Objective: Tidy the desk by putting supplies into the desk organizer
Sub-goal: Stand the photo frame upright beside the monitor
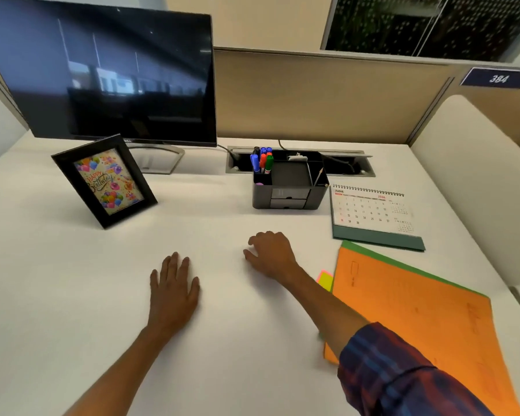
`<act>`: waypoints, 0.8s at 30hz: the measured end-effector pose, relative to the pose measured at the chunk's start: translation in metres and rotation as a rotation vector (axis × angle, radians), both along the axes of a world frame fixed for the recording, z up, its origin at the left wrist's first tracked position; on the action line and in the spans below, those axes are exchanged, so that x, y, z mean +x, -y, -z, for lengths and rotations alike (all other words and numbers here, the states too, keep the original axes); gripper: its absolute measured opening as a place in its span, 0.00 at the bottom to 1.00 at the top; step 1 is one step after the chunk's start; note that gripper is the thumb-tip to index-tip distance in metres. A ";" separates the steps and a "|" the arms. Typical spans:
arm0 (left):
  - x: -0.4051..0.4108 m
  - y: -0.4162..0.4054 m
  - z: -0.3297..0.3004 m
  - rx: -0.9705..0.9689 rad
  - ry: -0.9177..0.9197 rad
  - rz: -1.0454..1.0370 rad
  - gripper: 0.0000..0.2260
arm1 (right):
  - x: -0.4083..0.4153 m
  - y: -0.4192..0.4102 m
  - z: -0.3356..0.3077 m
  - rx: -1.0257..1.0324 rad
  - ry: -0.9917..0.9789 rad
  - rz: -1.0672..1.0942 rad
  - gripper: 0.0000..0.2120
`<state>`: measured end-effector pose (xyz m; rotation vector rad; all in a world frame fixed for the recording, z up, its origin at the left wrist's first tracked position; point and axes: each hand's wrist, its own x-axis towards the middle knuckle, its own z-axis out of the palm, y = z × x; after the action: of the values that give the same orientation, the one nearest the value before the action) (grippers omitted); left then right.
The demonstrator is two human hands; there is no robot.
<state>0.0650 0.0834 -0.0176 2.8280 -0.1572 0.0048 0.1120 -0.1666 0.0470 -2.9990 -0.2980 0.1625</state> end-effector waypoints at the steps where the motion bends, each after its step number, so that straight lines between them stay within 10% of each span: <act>1: -0.001 0.013 0.000 -0.019 -0.004 0.023 0.32 | -0.002 0.015 0.000 0.002 0.008 0.020 0.18; 24: 0.025 0.252 -0.047 -0.441 -0.399 0.268 0.32 | -0.058 0.286 0.005 0.362 0.096 0.777 0.15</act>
<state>0.0902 -0.1691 0.0298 2.2942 -0.3883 -0.5131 0.0542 -0.4523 0.0421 -2.5375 0.7414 -0.1028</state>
